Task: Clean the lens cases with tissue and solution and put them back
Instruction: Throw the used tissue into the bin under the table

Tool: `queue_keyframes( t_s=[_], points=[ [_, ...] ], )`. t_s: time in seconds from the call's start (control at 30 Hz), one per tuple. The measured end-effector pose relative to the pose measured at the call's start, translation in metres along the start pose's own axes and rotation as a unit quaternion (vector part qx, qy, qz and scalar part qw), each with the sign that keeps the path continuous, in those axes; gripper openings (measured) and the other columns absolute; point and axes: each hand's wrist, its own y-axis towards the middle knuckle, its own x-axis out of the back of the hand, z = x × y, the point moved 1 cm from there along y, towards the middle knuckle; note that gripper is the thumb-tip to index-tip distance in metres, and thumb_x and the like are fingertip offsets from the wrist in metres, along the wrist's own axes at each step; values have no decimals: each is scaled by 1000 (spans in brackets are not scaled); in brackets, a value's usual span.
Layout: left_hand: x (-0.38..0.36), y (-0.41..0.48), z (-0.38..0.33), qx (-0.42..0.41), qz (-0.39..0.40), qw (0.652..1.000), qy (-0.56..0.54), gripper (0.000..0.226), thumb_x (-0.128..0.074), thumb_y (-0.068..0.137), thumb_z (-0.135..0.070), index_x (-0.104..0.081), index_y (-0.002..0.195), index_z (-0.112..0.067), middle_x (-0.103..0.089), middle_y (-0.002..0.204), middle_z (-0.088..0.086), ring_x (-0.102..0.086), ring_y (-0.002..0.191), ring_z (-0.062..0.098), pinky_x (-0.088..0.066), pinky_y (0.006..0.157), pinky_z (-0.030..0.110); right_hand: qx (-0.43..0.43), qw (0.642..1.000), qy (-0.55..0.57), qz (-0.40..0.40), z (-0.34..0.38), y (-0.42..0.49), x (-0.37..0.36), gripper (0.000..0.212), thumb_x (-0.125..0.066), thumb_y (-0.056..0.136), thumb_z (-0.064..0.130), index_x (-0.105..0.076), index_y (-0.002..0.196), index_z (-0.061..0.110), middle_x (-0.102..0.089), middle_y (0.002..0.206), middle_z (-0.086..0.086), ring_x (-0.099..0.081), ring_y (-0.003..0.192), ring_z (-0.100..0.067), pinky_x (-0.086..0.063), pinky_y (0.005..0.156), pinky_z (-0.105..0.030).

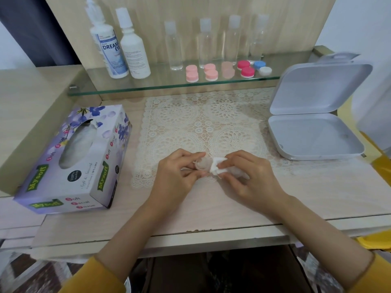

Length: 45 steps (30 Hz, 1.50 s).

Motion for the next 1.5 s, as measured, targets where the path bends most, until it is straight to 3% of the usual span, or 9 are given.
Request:
queue_keyframes(
  t_s=[0.1, 0.23, 0.43, 0.6, 0.83, 1.0, 1.13, 1.27, 1.5],
  points=[
    [-2, -1, 1, -12, -9, 1000, -3, 42, -75, 64, -7, -66, 105, -3, -62, 84, 4, -62, 74, -4, -51, 66, 9, -1, 1000, -5, 2, 1, 0, 0, 18, -57, 79, 18, -66, 86, 4, -64, 84, -6, -56, 76, -10, -43, 66, -15],
    [-2, 0, 2, -17, -6, 1000, 3, 38, -73, 63, -14, -69, 99, -5, -65, 82, 7, -64, 71, 8, -54, 66, 16, 2, 1000, -13, -6, 1, -1, -2, 13, -64, 77, 8, -68, 89, 3, -64, 85, -8, -56, 72, -12, -45, 61, -19],
    [-2, 1, 7, -13, 4, 1000, 7, 35, -73, 63, -12, -70, 97, -5, -66, 83, 7, -63, 74, 6, -52, 68, 13, -2, 1000, -22, -2, -2, 0, -8, 12, -68, 69, -3, -72, 79, 4, -62, 81, -11, -51, 64, -12, -36, 56, -9],
    [-4, 2, 8, -10, 8, 1000, 9, 33, -72, 64, -12, -70, 96, -5, -64, 83, 3, -60, 73, -7, -48, 69, 7, 2, 999, -39, 16, -2, -1, -8, 8, -62, 74, 3, -65, 81, 0, -60, 85, -14, -50, 72, -12, -39, 59, -15],
    [-4, 2, 9, -13, 4, 1000, 16, 33, -73, 63, -11, -71, 95, -5, -66, 82, 8, -62, 74, 7, -49, 70, 8, 15, 998, -52, 15, -2, -2, -11, 11, -63, 80, 5, -72, 86, 5, -61, 86, -13, -52, 64, -15, -39, 54, -19],
    [-4, 3, 10, -19, 14, 999, 38, 30, -74, 62, -12, -71, 92, -6, -62, 80, -1, -55, 69, -10, -44, 68, 5, 6, 998, -52, 42, -4, -1, -11, 15, -56, 80, 7, -69, 78, 2, -60, 86, -13, -51, 61, -17, -37, 54, -20],
    [-5, 3, 11, -18, 18, 997, 77, 32, -74, 61, -19, -72, 91, -7, -64, 77, 1, -52, 71, 1, -41, 70, 9, -21, 998, -47, 48, -2, -2, -11, 8, -59, 78, 2, -66, 82, 0, -58, 92, -13, -39, 66, -5, -32, 60, -11],
    [-5, 4, 11, -17, 17, 995, 94, 33, -73, 61, -23, -72, 91, -9, -64, 76, 3, -49, 71, 5, -39, 70, 13, -4, 998, -51, 46, -1, -3, -11, 19, -53, 86, 14, -68, 89, 3, -58, 99, -13, -40, 75, 0, -34, 65, -5],
    [-5, 4, 12, -23, 20, 995, 92, 38, -69, 63, -36, -72, 91, -11, -66, 77, 4, -49, 72, 6, -41, 70, 19, -17, 998, -40, 48, -1, -2, -10, 7, -61, 75, -1, -67, 78, 0, -57, 95, -13, -49, 67, -13, -36, 57, -17]
  ],
)
